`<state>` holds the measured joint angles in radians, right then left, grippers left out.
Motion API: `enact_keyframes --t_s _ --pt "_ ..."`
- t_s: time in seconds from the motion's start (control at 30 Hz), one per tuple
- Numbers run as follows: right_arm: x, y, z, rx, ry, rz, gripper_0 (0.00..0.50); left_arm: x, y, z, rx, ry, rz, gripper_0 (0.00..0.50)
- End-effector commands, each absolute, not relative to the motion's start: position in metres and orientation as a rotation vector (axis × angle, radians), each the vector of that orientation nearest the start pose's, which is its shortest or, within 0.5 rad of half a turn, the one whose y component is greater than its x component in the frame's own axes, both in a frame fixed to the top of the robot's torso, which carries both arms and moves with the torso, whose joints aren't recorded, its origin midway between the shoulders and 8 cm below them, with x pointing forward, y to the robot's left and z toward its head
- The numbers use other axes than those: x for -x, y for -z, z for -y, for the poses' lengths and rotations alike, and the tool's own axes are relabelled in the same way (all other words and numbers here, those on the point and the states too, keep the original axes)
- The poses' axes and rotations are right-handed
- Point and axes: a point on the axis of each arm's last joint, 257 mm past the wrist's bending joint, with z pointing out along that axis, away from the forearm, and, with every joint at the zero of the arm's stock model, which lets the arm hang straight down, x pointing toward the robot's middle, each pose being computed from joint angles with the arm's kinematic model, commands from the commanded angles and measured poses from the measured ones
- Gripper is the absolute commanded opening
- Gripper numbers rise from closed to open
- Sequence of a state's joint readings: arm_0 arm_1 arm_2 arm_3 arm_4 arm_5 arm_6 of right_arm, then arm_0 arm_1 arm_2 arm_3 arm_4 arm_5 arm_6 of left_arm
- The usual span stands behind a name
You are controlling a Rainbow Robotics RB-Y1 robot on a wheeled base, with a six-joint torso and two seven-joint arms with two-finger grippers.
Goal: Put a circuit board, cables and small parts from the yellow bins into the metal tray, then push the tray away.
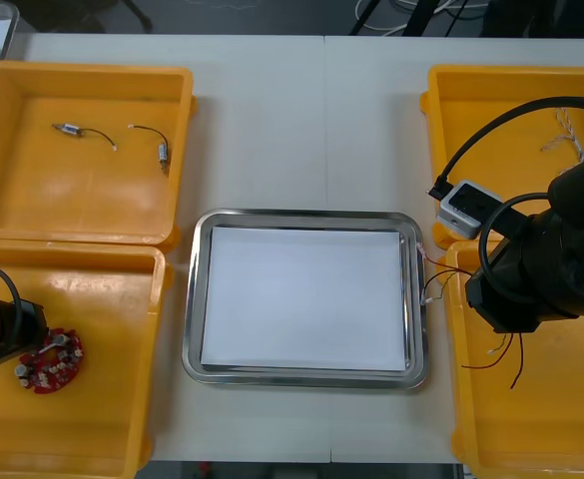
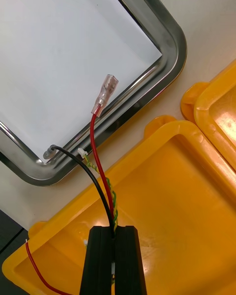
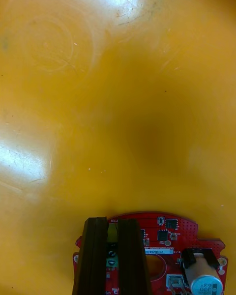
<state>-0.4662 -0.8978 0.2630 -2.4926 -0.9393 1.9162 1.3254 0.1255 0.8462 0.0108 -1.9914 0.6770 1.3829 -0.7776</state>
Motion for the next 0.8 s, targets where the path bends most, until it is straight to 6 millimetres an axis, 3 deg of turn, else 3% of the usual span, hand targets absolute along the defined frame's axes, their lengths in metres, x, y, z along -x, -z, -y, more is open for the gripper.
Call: enact_keyframes --t_s 0.03,0.43,0.8 --pt "-0.346 0.144 0.210 1.019 0.201 -2.467 0.000 -0.361 0.316 -0.390 0.669 0.069 -2.640 0.000" --pt "-0.346 0.144 0.208 1.020 0.192 -2.465 0.000 -0.366 0.299 -0.395 0.663 0.066 -2.621 0.000" --pt "-0.346 0.144 0.208 1.019 0.192 -2.465 0.000 -0.364 0.245 -0.398 0.596 0.026 -2.673 0.000"
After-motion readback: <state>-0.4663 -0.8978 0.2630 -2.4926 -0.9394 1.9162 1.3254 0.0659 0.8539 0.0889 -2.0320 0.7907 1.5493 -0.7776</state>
